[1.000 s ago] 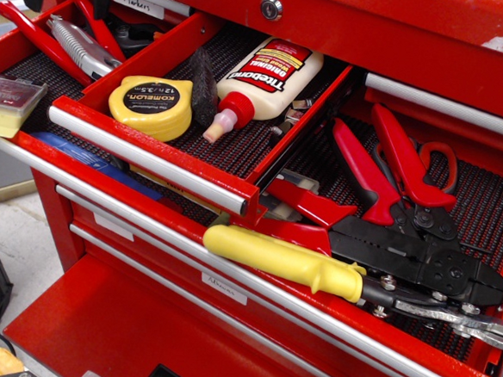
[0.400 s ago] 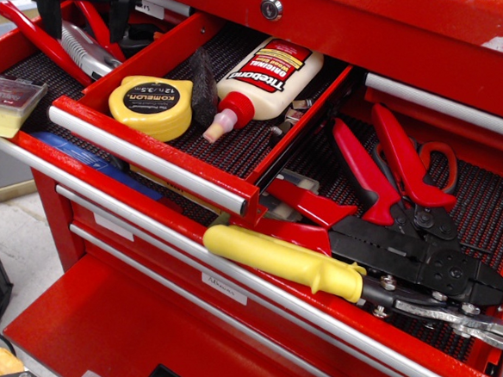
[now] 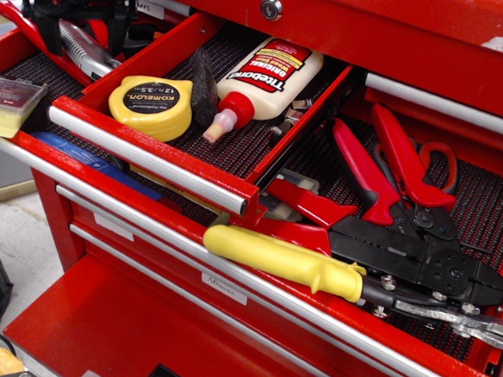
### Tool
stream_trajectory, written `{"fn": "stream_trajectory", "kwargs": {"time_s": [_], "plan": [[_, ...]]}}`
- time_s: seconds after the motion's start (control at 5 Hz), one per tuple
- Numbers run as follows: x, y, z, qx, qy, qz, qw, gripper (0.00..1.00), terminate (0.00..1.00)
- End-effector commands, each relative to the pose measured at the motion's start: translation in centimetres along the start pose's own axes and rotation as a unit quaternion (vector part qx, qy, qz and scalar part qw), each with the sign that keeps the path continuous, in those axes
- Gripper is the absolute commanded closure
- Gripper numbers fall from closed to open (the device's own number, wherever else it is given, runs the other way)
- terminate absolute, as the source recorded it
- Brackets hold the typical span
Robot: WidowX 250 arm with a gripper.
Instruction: Pick up box cutter and put into drawer
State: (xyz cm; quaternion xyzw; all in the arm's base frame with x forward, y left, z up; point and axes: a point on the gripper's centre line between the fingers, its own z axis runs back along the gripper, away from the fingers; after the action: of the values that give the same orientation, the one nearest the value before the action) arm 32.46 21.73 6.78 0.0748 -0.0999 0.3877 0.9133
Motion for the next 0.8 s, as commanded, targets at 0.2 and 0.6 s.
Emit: {"fn": "stream_trajectory", "kwargs": {"time_s": [0.2, 0.6], "plan": [[-0.6, 1.4, 2.0, 0.024, 0.002, -0.008, 0.9997, 1.0, 0.0], [-0.7, 2.2, 9.1, 0.126, -0.017, 0.015, 0.9917, 1.0, 0.0]]}}
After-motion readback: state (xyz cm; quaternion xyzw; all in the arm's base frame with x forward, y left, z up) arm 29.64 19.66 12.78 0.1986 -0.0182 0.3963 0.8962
